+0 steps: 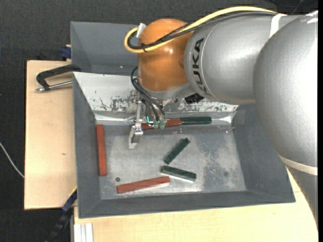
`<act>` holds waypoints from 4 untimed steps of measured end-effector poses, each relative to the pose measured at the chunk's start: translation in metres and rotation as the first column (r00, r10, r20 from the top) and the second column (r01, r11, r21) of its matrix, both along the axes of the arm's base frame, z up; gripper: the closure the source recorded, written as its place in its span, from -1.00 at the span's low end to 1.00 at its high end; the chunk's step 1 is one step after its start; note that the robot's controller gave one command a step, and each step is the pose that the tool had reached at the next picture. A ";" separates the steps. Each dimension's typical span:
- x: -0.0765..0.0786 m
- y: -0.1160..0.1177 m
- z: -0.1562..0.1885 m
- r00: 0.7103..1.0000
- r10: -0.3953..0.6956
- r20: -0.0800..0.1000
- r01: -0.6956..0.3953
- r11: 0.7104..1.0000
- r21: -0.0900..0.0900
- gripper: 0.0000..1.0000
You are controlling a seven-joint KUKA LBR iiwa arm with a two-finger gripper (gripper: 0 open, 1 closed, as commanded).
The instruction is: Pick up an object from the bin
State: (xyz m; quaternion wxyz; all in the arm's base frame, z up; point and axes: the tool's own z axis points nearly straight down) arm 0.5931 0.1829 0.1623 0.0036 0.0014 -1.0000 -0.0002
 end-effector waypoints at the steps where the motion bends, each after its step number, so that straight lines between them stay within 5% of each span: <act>1: 0.002 -0.001 0.005 1.000 -0.002 0.009 0.002 1.000 0.001 -1.00; 2: 0.008 -0.045 -0.055 0.995 0.097 0.012 -0.097 0.995 0.001 -1.00; 4: 0.009 -0.075 -0.046 0.999 -0.040 0.010 0.040 0.999 0.001 -1.00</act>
Offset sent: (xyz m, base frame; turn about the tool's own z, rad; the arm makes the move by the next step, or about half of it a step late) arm 0.0092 -0.0733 -0.0923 -0.1486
